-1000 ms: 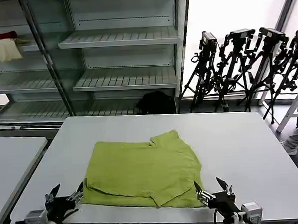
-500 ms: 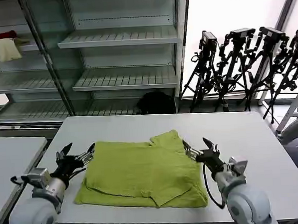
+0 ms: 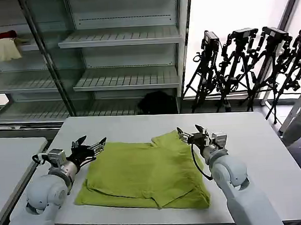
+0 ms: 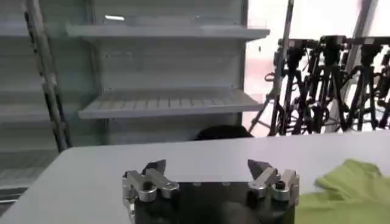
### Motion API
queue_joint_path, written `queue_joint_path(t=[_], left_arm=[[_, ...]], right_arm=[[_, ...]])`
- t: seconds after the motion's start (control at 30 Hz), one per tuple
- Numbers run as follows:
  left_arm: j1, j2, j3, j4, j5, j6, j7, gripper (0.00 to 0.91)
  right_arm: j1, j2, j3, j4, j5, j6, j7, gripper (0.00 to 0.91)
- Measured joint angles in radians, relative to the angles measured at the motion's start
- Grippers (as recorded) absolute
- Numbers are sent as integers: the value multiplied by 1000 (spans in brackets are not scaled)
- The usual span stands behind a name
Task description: Fold and organize the clothes.
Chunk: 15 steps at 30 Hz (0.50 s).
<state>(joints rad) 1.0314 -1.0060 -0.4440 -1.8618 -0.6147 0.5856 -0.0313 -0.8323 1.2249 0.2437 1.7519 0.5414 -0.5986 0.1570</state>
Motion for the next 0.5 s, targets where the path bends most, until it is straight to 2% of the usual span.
queue_joint_path(t=[0.5], left_arm=[[-101,-19,78,167,57,1,42,907]], right_arm=[[62,34,-27,-134,-61,2,-8,907]])
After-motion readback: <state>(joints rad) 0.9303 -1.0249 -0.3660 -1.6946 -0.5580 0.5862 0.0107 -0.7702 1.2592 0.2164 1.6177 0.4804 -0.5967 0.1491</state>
